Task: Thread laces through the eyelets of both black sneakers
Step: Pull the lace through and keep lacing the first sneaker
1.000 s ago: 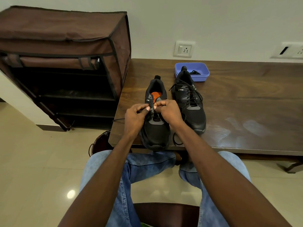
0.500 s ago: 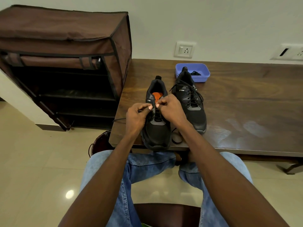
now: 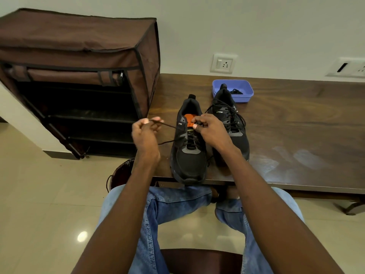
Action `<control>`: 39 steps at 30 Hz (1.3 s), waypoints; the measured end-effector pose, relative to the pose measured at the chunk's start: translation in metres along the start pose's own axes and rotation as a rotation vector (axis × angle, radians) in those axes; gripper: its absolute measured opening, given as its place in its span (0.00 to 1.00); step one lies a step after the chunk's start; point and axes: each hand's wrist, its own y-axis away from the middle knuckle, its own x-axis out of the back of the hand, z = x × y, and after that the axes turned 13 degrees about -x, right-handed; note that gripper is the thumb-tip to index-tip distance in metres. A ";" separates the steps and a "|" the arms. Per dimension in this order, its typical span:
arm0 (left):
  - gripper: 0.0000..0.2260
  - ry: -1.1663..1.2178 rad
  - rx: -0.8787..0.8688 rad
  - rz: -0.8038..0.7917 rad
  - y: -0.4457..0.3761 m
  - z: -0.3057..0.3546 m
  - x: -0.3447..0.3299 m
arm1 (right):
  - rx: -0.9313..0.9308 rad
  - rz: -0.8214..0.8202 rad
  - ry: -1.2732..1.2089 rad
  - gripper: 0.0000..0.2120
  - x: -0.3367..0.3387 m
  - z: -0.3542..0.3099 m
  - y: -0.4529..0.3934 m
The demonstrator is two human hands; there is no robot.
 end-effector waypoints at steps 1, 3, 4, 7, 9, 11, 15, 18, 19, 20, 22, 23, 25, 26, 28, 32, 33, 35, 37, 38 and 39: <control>0.08 0.061 0.020 0.125 -0.013 0.002 0.008 | 0.003 -0.006 -0.021 0.09 0.001 0.001 -0.001; 0.13 0.051 0.070 0.295 -0.028 0.003 0.022 | -0.002 -0.020 -0.047 0.10 0.004 0.001 -0.001; 0.13 -0.041 0.078 0.318 -0.030 0.002 0.027 | -0.006 -0.025 -0.049 0.10 0.004 0.002 -0.002; 0.13 -0.462 -0.125 0.098 -0.016 0.001 0.020 | 0.001 -0.016 -0.029 0.11 0.004 0.001 -0.002; 0.15 -0.684 -0.291 -0.302 -0.002 0.000 0.009 | 0.003 -0.015 -0.015 0.11 0.003 0.000 -0.001; 0.12 -0.832 -0.375 -0.667 0.012 -0.002 0.000 | 0.003 -0.018 -0.002 0.11 0.002 -0.001 -0.001; 0.05 -0.849 -0.463 -0.729 0.021 -0.006 0.000 | 0.009 -0.008 -0.010 0.09 0.002 0.001 -0.001; 0.06 -0.640 -0.365 -0.543 0.016 -0.001 0.005 | 0.013 0.009 -0.022 0.06 0.000 0.002 -0.002; 0.07 -0.537 -0.318 -0.435 0.011 0.001 0.007 | 0.013 0.011 -0.021 0.05 0.001 0.002 -0.002; 0.07 -0.450 -0.269 -0.296 0.007 0.005 0.008 | 0.016 0.013 -0.013 0.05 0.001 0.003 -0.002; 0.06 -0.260 -0.151 0.040 -0.011 0.007 0.017 | 0.028 0.013 0.003 0.05 0.002 0.003 -0.002; 0.06 -0.169 -0.089 0.194 -0.020 0.008 0.024 | 0.033 0.011 -0.001 0.05 0.003 0.003 -0.001; 0.07 -0.140 0.036 0.341 -0.031 0.008 0.034 | 0.031 0.007 -0.012 0.05 0.003 0.003 -0.001; 0.10 -0.251 0.055 0.322 -0.030 0.007 0.035 | 0.026 0.008 -0.014 0.05 0.003 0.003 -0.001; 0.20 -0.602 -0.083 0.089 -0.020 0.005 0.030 | 0.018 0.005 -0.011 0.05 0.003 0.002 -0.001; 0.20 -0.802 -0.446 -0.603 0.007 -0.002 0.008 | 0.020 0.019 -0.005 0.03 0.001 0.002 0.000; 0.15 -0.819 -0.497 -0.714 0.012 -0.004 0.004 | 0.016 0.019 -0.002 0.03 0.001 0.002 0.000; 0.06 -0.831 -0.559 -0.794 0.018 -0.009 0.002 | 0.014 0.018 0.007 0.06 0.000 0.002 0.000; 0.04 -0.826 -0.560 -0.747 0.017 -0.012 0.004 | 0.012 0.024 0.023 0.08 0.000 0.001 0.001; 0.03 -0.811 -0.557 -0.690 0.016 -0.012 0.005 | 0.008 0.028 0.026 0.09 0.000 0.001 0.002; 0.04 -0.779 -0.533 -0.602 0.014 -0.011 0.006 | 0.001 0.029 0.020 0.09 0.001 0.001 0.002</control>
